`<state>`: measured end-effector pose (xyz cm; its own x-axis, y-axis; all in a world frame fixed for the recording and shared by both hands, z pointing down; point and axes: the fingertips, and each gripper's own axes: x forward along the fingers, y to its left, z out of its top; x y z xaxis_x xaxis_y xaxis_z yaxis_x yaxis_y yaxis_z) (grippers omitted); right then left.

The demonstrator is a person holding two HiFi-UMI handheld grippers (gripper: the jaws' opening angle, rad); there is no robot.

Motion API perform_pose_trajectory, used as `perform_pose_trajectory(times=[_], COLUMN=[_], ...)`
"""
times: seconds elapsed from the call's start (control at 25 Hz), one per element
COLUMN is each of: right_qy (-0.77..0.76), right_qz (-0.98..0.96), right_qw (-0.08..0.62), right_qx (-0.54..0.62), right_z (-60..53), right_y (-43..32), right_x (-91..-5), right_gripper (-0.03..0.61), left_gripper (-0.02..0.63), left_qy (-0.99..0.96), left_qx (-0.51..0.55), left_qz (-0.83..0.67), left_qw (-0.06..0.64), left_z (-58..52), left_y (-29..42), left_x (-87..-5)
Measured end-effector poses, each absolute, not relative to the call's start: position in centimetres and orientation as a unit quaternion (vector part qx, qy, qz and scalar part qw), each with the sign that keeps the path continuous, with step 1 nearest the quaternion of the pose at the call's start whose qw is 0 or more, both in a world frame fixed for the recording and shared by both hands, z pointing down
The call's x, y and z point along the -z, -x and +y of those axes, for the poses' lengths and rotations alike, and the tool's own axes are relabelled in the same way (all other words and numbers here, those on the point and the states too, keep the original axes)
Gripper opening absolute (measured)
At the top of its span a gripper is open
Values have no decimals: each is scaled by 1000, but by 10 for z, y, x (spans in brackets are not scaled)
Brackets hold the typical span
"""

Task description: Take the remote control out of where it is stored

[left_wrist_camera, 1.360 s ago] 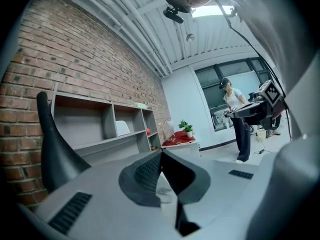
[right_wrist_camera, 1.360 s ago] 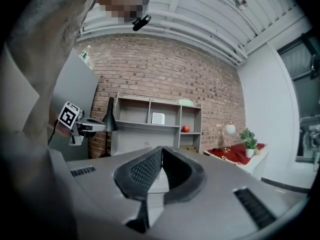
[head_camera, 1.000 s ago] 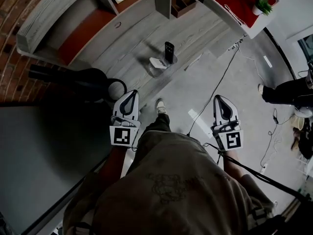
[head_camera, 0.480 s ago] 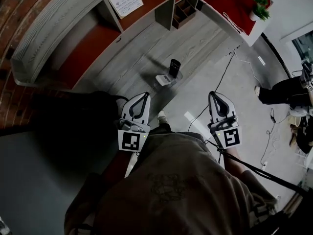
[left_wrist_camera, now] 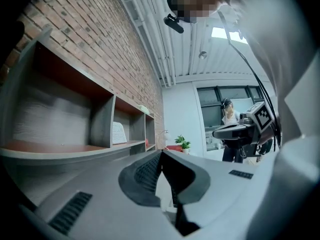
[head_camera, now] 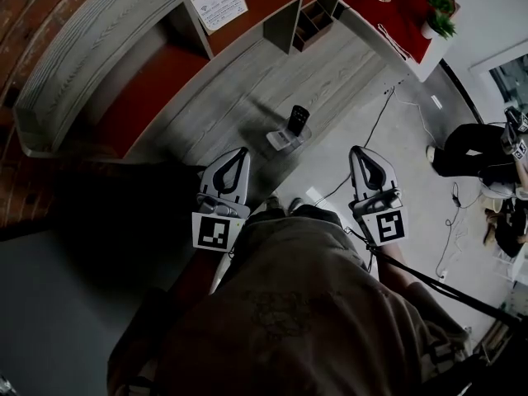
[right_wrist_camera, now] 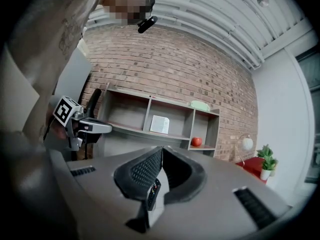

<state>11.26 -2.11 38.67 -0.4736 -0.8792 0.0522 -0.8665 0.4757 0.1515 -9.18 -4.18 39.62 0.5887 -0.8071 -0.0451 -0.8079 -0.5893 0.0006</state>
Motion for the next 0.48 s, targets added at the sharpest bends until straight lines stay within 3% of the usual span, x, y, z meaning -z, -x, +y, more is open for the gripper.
perform_pose_trajectory(times=[0.48], right_qy=[-501], right_qz=[-862], right_qw=[39], right_qx=[64], right_z=[-31], right_y=[-116], right_x=[-373], right_gripper=[14], left_gripper=[11], left_qy=[879], left_qx=[-17], left_qz=[476], left_qw=[31], left_z=[-53], left_y=[100], left_x=[-380])
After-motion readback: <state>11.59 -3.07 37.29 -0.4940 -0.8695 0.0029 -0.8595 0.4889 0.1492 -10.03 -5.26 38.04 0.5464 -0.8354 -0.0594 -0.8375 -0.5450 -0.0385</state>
